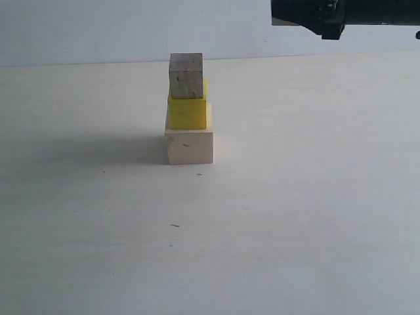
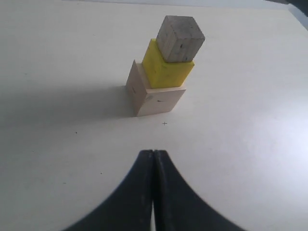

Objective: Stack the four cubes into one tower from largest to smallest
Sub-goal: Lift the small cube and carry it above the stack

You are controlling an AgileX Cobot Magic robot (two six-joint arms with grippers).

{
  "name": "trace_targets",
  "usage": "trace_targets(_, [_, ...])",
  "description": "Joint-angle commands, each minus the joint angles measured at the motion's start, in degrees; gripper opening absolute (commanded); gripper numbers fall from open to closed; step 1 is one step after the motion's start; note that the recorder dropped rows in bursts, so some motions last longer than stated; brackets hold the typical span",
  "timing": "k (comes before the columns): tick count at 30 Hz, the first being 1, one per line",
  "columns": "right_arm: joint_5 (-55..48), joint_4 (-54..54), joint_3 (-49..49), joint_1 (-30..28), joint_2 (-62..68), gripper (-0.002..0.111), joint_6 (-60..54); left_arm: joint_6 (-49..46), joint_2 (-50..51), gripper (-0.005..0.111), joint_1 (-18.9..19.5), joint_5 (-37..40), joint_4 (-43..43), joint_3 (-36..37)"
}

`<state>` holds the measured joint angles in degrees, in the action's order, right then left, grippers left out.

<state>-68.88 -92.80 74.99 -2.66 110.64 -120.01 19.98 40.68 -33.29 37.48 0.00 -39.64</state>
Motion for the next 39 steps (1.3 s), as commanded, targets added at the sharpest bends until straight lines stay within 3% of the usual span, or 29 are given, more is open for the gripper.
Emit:
trace_targets(1, [-1.1, 0.1, 2.7, 3.5, 3.0, 0.0, -0.8, -0.2, 0.1, 0.0, 0.2, -0.8, -1.0, 0.3])
trace_targets(5, [-1.1, 0.3, 5.3, 9.8, 3.4, 0.0, -0.8, -0.2, 0.7, 0.0, 0.2, -0.8, -0.8, 0.3])
trace_targets(10, [-1.1, 0.1, 7.5, 13.4, 4.1, 0.0, -0.8, -0.2, 2.0, 0.0, 0.2, -0.7, -0.8, 0.3])
trace_targets(19, [-1.1, 0.4, 12.8, 14.7, 8.1, 0.0, -0.8, -0.2, 3.2, 0.0, 0.2, -0.8, -1.0, 0.3])
trace_targets(39, [-1.1, -0.1, 14.1, 17.3, 10.3, 0.0, -0.8, -1.8, 3.4, 0.0, 0.2, -1.3, -0.7, 0.3])
